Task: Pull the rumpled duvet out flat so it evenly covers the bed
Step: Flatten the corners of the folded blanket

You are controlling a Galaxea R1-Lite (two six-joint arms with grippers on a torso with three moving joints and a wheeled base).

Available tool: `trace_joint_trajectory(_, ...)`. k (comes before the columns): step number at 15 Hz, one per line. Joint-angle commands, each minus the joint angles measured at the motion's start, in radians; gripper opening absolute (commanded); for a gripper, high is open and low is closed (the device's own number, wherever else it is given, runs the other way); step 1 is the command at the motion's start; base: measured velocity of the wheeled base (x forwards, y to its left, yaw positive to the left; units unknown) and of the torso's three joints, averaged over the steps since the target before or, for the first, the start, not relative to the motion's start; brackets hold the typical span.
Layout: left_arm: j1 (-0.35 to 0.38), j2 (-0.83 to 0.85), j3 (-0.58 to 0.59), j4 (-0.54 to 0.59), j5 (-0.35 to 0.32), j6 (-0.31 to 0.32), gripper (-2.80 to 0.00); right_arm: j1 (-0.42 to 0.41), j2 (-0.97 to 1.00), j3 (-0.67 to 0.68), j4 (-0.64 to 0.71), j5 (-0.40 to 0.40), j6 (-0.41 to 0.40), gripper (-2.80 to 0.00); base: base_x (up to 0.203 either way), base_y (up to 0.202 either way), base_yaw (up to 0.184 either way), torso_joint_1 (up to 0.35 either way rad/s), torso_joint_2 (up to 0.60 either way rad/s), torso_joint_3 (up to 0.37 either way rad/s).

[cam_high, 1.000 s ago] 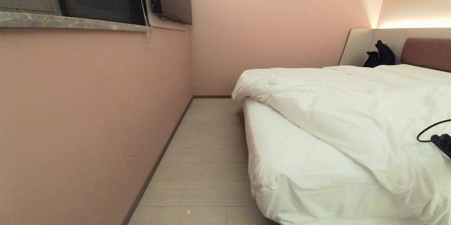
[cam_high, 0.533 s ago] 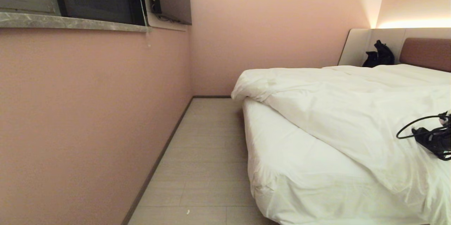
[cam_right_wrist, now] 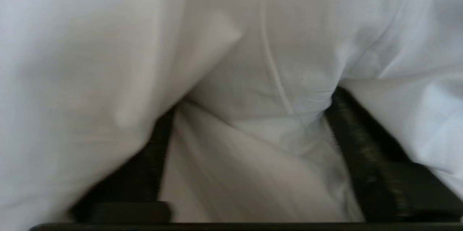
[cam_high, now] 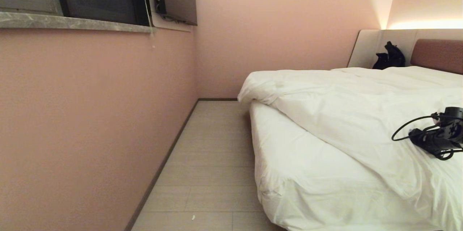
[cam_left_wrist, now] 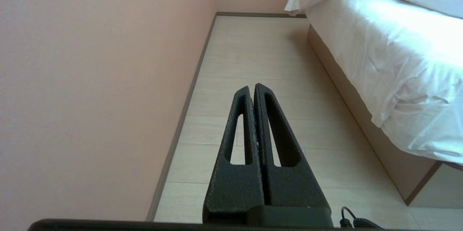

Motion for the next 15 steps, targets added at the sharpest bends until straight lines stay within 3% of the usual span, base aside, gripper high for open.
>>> trace_joint_trajectory(1,0.000,0.000,0.000,0.000,0.000,-0.001,-2.80,0.002,-0.011,0.000,0.004,-0.008,0.002,-2.80,0.000,0.000,0.000,0.000,0.00,0.000)
trace_joint_trajectory(6,0.000,0.000,0.000,0.000,0.000,-0.001,-2.80,0.002,-0.040,0.008,0.020,-0.007,0.035,-2.80,0.000,0.000,0.000,0.000,0.00,0.000)
trace_joint_trajectory(10,0.000,0.000,0.000,0.000,0.000,-0.001,-2.80,0.002,-0.108,0.011,0.126,0.047,0.096,-2.80,0.000,0.000,0.000,0.000,0.00,0.000)
trace_joint_trajectory(13,0.000,0.000,0.000,0.000,0.000,-0.001,-2.80,0.003,-0.212,0.011,0.311,0.206,0.160,-2.80,0.000,0.000,0.000,0.000,0.00,0.000)
trace_joint_trajectory(15,0.000,0.000,0.000,0.000,0.000,-0.001,-2.80,0.013,-0.287,0.012,0.486,0.279,0.158,-2.80,0.000,0.000,0.000,0.000,0.00,0.000)
